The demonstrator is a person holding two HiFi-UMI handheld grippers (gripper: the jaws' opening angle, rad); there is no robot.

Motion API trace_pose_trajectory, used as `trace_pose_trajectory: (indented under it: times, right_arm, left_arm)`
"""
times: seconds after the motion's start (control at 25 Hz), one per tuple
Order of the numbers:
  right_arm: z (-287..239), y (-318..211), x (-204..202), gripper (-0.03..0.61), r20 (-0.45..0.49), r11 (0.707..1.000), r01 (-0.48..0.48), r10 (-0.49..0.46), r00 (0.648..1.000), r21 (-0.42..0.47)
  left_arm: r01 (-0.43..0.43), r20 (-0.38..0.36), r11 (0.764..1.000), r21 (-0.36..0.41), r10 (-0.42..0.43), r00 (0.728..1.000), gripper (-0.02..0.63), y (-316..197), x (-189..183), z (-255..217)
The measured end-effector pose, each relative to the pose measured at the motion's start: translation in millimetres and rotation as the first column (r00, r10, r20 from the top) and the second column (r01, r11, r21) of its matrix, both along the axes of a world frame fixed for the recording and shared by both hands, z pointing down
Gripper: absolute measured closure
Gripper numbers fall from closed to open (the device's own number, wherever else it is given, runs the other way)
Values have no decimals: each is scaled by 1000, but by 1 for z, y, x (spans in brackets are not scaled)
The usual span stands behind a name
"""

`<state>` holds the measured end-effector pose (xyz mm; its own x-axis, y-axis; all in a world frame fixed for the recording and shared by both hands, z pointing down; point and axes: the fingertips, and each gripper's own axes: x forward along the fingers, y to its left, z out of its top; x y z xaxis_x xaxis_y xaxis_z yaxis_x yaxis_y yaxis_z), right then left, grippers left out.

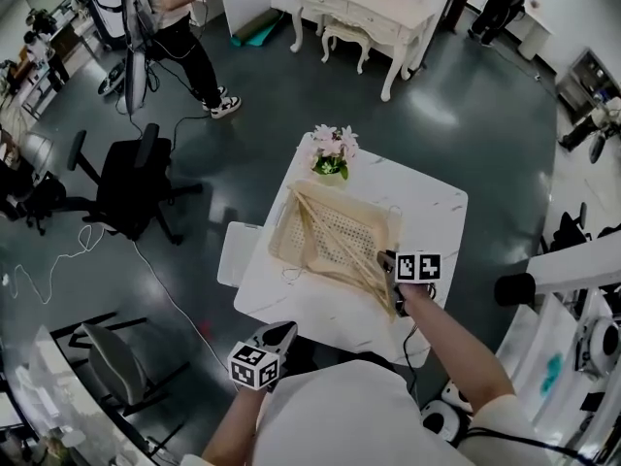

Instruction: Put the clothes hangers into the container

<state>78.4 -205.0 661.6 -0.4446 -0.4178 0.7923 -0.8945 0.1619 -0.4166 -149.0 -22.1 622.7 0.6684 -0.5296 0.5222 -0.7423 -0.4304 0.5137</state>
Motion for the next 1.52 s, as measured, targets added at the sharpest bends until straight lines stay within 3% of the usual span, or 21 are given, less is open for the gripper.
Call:
trace_pose_trajectory:
  times: [0.28, 0.72, 1.0, 1.16, 1.52]
  right_arm:
    - [24, -7, 5, 488, -233, 997, 77, -80, 969, -20]
    - [28, -22, 38, 485, -376, 998, 54, -60, 924, -27]
    - [29, -27, 28, 476, -375, 997, 77, -80, 923, -24]
    - [31, -24, 23, 439, -346, 995, 92, -100, 933, -39]
    - [4, -18, 25, 420, -362, 995, 86, -62, 930, 51]
  left_arm:
    - [-5, -5, 1000, -15, 4, 1000, 606, -11, -21, 4]
    - [-31, -17, 999, -20, 31, 999, 606, -20, -24, 6]
    - [-30, -15, 999, -14, 30, 999, 606, -24, -29, 5]
    - [-32, -16, 999, -17, 32, 999, 606, -24, -31, 4]
    - [-77, -16, 997, -18, 77, 997, 606, -17, -47, 9]
